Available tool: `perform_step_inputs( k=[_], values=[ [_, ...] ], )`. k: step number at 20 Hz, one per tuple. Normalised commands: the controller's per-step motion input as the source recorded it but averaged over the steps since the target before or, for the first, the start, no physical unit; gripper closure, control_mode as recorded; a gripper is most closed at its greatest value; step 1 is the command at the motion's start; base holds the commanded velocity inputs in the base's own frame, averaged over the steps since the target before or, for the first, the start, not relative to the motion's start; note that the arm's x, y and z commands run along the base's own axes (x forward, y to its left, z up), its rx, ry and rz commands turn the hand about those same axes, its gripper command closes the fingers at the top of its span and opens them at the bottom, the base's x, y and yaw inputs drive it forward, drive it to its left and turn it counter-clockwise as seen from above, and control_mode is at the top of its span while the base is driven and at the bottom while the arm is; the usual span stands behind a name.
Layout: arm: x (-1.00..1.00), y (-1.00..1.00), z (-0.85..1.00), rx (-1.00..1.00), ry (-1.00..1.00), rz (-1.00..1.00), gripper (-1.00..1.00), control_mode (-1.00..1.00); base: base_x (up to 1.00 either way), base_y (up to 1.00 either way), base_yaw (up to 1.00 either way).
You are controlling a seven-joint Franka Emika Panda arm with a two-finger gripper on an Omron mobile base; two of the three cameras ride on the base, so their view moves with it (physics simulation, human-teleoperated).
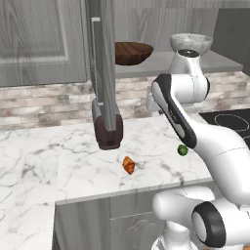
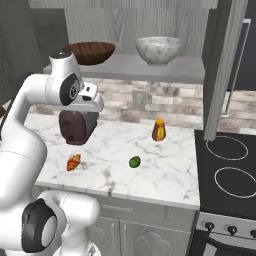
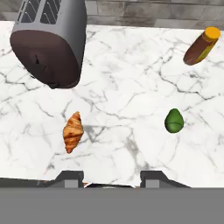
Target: Pick both bowls and place them on the counter. Then place the avocado in one bowl and place the croissant in the other bowl.
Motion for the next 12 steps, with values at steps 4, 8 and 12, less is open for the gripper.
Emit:
perform_step_inputs(
  k=[4, 8, 12],
  values=[
    [0.07, 0.00, -0.02, 0.00, -0.02, 0.00, -1.00, -1.00, 0.00, 0.00, 0.00],
    [-0.17, -0.32, -0.01, 0.03, -0.11, 0.00, -1.00, -1.00, 0.00, 0.00, 0.00],
    [-0.11, -0.26, 0.00, 0.02, -0.11, 0.00, -1.00, -1.00, 0.00, 0.00, 0.00]
  ],
)
